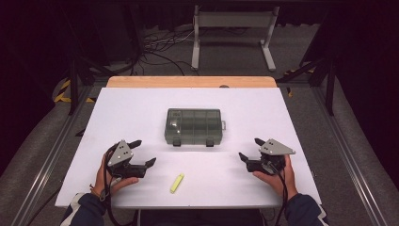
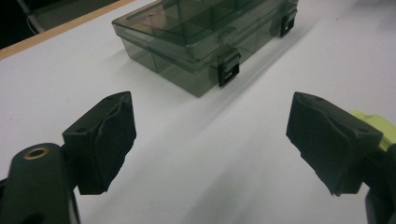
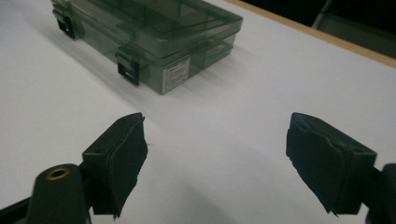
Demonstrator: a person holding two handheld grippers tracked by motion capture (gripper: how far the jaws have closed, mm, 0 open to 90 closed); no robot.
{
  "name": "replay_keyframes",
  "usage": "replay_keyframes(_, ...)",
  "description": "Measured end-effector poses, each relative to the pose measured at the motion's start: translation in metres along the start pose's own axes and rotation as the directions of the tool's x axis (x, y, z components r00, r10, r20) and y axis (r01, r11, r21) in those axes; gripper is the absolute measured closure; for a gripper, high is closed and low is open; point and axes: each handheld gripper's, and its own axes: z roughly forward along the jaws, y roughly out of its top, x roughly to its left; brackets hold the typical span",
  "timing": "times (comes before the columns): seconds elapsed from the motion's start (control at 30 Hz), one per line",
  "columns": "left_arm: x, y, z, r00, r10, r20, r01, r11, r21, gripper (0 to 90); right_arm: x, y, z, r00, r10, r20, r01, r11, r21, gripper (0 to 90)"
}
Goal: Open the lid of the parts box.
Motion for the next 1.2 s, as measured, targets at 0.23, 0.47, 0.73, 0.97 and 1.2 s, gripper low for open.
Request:
replay_keyframes(0.23, 0.012, 0.008, 0.02, 0.9997, -0.01, 0.021, 0.01, 0.9994, 0.033, 22.0, 0.004, 0.004, 0.017, 0.9977, 0.015, -0.066, -0.011, 0.9984, 0.055, 22.9)
replay_keyframes(0.47, 0.019, 0.02, 0.046, 0.9983, -0.019, 0.055, 0.015, 0.9973, 0.072, 26.1, 0.004, 0.021, 0.037, 0.9958, 0.017, -0.09, -0.01, 0.9974, 0.071, 30.6)
replay_keyframes(0.73, 0.027, 0.028, 0.071, 0.9957, -0.046, 0.081, 0.039, 0.9953, 0.089, 32.2, 0.008, 0.04, 0.067, 0.9886, 0.013, -0.15, 0.0, 0.9961, 0.088, 37.6)
replay_keyframes(0.97, 0.026, 0.03, 0.082, 0.9953, -0.035, 0.091, 0.024, 0.9926, 0.119, 37.5, 0.011, 0.044, 0.079, 0.9812, -0.003, -0.193, 0.024, 0.9941, 0.106, 51.7)
replay_keyframes(1.2, 0.026, 0.031, 0.086, 0.9937, -0.034, 0.107, 0.021, 0.9918, 0.126, 41.3, 0.013, 0.044, 0.084, 0.9818, -0.007, -0.19, 0.031, 0.9917, 0.125, 57.9)
